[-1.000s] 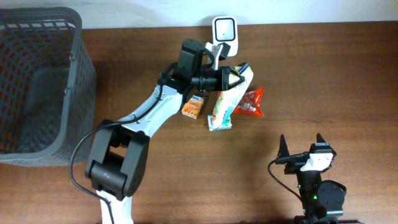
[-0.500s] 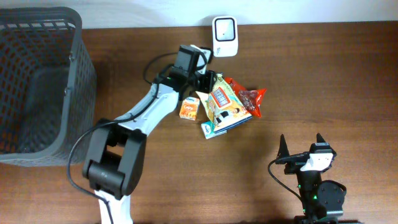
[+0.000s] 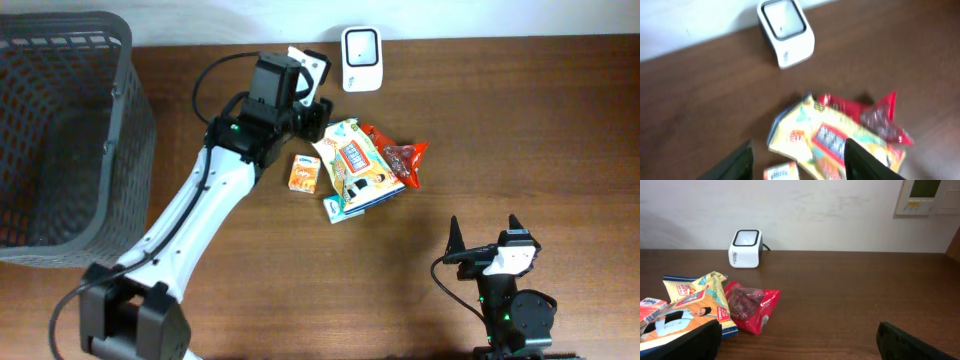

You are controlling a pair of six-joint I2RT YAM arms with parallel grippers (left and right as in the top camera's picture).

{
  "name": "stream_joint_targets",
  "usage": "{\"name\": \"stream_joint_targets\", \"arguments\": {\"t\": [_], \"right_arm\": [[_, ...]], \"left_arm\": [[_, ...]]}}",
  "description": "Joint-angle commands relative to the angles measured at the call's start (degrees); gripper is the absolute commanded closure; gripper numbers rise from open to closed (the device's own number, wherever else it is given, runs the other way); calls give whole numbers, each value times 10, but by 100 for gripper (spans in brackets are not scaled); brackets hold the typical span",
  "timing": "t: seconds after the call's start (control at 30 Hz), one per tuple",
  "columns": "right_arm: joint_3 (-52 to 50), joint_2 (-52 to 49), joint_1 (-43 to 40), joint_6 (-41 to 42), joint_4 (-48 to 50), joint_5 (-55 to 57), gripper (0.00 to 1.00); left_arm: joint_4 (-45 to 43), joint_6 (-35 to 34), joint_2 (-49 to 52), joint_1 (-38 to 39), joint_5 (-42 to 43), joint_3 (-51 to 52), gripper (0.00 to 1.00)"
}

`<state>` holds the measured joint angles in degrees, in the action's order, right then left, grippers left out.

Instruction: Scan the item barcode

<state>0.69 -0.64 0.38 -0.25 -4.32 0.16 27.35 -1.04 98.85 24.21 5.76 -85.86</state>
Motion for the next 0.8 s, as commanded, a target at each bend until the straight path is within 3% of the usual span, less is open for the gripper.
{"name": "stream_joint_targets", "arguments": {"t": [0.0, 0.07, 0.17, 0.27, 0.33, 0.37, 0.53, 0.77], "right_arm": [[-4, 1, 4, -4, -3, 3, 2], [-4, 1, 4, -4, -3, 3, 2], [-4, 1, 4, -4, -3, 3, 2], [-4, 1, 4, -4, -3, 3, 2], [-4, 1, 4, -4, -3, 4, 2], [-4, 1, 4, -4, -3, 3, 2], [-4, 1, 4, -4, -3, 3, 2], [-4, 1, 4, -4, -3, 3, 2]], "left_arm": [[47, 8, -24, -11, 9, -9, 45], [90, 2, -20, -15, 43, -9, 42], [118, 5, -13, -14, 110, -9, 27], [106, 7, -4, -11, 105, -9, 14], [83, 6, 7, -11, 90, -9, 14], [69, 3, 20, -14, 90, -9, 1], [22, -97, 91, -27, 90, -9, 1], [-52, -157, 169, -34, 119, -9, 1]]}}
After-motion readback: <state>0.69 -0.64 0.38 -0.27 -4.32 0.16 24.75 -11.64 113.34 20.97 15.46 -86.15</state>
